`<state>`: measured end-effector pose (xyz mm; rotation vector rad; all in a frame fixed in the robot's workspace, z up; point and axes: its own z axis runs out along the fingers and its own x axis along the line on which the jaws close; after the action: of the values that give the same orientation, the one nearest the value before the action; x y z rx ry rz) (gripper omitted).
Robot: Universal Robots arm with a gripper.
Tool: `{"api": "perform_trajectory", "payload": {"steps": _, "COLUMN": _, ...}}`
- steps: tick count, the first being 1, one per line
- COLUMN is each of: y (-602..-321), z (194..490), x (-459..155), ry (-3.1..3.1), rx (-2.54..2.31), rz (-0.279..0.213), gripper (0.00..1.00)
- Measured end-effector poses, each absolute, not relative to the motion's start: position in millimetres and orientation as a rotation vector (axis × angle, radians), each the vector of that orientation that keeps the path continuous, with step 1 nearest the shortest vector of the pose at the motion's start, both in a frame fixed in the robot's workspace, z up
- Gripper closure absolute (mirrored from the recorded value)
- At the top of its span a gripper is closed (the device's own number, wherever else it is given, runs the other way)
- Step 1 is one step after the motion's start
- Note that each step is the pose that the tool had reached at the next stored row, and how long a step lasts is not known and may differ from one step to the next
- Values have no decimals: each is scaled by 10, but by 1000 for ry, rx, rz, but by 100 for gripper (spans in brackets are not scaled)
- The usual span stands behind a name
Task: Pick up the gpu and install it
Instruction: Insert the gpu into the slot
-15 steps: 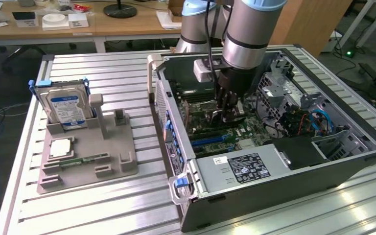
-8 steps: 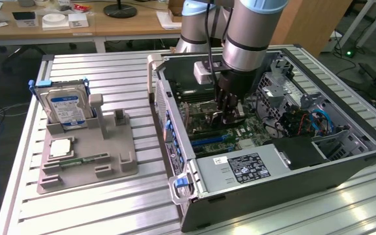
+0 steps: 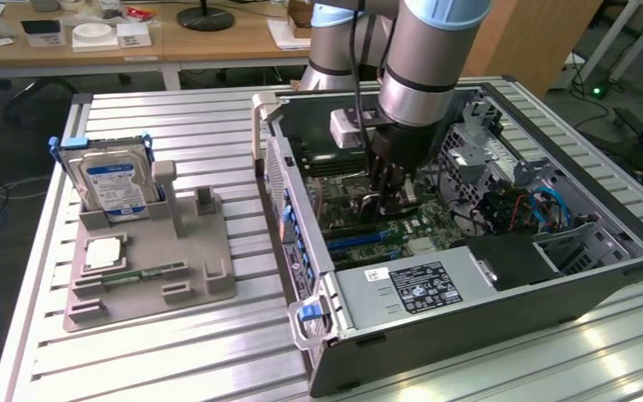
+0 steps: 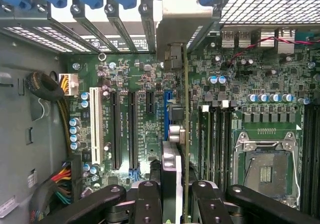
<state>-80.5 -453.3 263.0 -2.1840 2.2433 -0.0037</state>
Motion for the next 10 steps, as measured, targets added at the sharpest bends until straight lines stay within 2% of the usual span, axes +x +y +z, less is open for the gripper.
{"api": "perform_trajectory", "payload": {"steps": 10, "y": -4540, "z": 2594, "x": -840, "ry": 2243, "rx": -2184, "rz": -4, "gripper": 72}}
